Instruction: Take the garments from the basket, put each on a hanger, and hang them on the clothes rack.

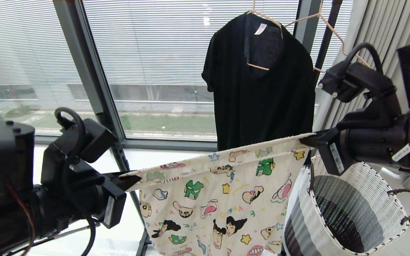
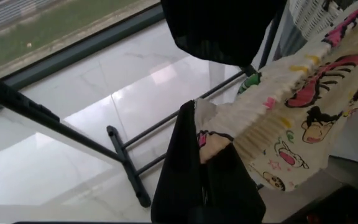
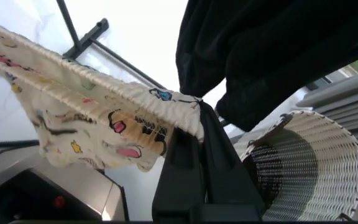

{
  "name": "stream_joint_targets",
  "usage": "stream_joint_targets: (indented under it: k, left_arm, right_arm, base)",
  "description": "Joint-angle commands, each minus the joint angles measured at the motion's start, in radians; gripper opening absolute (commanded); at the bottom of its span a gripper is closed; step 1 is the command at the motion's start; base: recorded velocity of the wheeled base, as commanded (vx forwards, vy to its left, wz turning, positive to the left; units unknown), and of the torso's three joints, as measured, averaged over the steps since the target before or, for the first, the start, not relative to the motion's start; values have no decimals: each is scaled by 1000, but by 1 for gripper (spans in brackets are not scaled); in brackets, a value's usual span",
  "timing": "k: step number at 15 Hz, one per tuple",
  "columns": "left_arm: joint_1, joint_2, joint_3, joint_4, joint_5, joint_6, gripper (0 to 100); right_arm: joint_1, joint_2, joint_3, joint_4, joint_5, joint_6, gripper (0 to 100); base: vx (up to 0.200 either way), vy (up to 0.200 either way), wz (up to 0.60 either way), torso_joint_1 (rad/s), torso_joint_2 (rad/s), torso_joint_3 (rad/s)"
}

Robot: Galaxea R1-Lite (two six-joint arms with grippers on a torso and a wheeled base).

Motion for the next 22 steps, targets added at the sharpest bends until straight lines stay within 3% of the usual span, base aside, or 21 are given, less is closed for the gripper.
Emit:
stream_joint_targets:
  k: [1,3,7,8,10,12,14,17,19,22]
  left_arm:
    - [4,-34,-322,310,-23,-37,0]
    - [4,-18,-442,382,-23,-105,0]
    - [0,-22,-549,474,-23,-120,0]
    - [-17,-27,-614,572,-23,-120,0]
    - [-49,-48,-644,645,-24,-120,0]
    - [-114,-81,-595,685,-23,-114,0]
    - [-135,-84,-526,622,-24,-71,0]
    - [-135,4,-512,369,-23,-62,0]
    - [-137,48,-539,326,-21,-60,0]
    - [-142,50,-535,326,-18,-62,0]
  right_arm:
    - [-11,8,-105,27,0,-2,0]
    - [-18,10,-210,107,6,-4,0]
    - [-44,5,-262,139,9,-25,0]
    - [-44,2,-268,140,9,-34,0]
    - [-43,-7,-268,140,9,-51,0]
    - [-41,-32,-262,191,9,-61,0]
    - [0,-97,-242,275,13,-59,0]
    - [183,-196,-165,369,13,-54,0]
    - [278,-200,-139,389,13,-54,0]
    - [299,-168,-139,386,11,-54,0]
  base:
    - [0,0,0,0,0,0]
    - [0,0,0,0,0,0]
    - [0,0,0,0,0,0]
    - [0,0,0,0,0,0]
    - [0,0,0,0,0,0]
    - [0,0,0,0,0,0]
    - [0,0,0,0,0,0]
    - [0,0,0,0,0,0]
    - [0,0,0,0,0,0]
    - [0,0,0,0,0,0]
